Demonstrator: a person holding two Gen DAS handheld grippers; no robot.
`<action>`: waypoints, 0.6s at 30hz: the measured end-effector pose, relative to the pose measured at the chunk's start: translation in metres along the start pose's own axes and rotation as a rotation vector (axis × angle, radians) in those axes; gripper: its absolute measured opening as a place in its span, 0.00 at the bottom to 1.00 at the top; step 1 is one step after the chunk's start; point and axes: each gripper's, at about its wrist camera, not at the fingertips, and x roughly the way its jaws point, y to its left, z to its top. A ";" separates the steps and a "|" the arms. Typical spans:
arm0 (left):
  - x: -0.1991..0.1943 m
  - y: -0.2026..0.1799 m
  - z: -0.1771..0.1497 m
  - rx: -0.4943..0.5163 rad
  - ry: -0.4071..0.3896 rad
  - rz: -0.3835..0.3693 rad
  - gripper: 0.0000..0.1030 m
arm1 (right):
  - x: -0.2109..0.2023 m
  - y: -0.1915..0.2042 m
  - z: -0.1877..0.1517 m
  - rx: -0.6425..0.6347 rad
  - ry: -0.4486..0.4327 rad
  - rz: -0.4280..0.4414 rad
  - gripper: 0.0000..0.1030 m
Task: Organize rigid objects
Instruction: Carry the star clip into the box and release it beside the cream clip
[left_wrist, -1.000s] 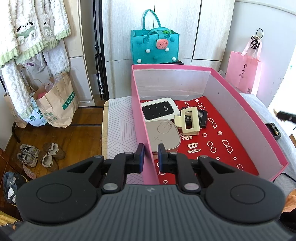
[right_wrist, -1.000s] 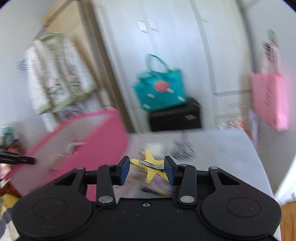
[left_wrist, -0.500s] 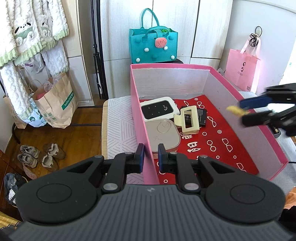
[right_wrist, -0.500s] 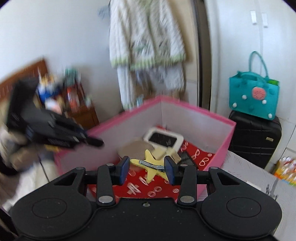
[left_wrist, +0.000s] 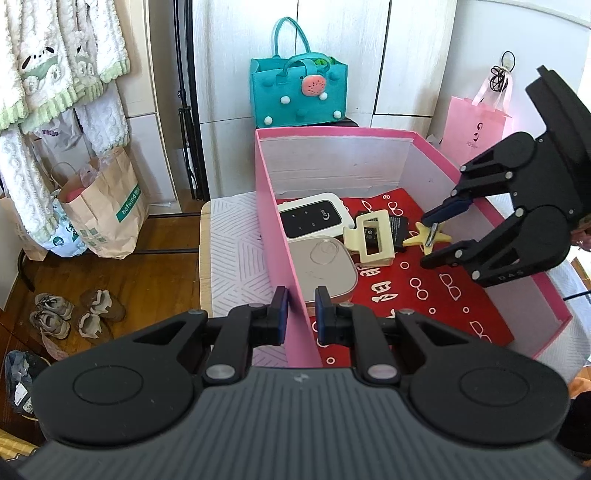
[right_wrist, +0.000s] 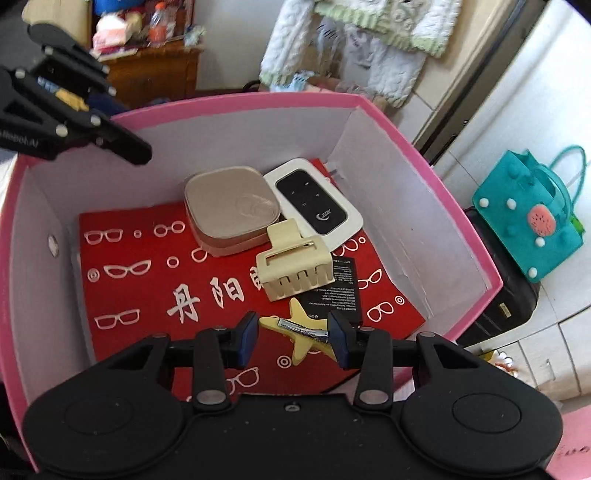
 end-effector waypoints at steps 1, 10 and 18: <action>0.000 0.000 0.000 0.000 -0.001 -0.002 0.13 | 0.000 0.003 0.001 -0.024 0.004 0.000 0.45; 0.001 -0.001 0.002 0.013 0.011 0.002 0.13 | 0.023 0.005 0.014 -0.038 0.076 0.085 0.45; 0.005 -0.012 0.010 0.069 0.056 0.037 0.13 | 0.020 -0.006 0.014 -0.016 0.023 -0.082 0.53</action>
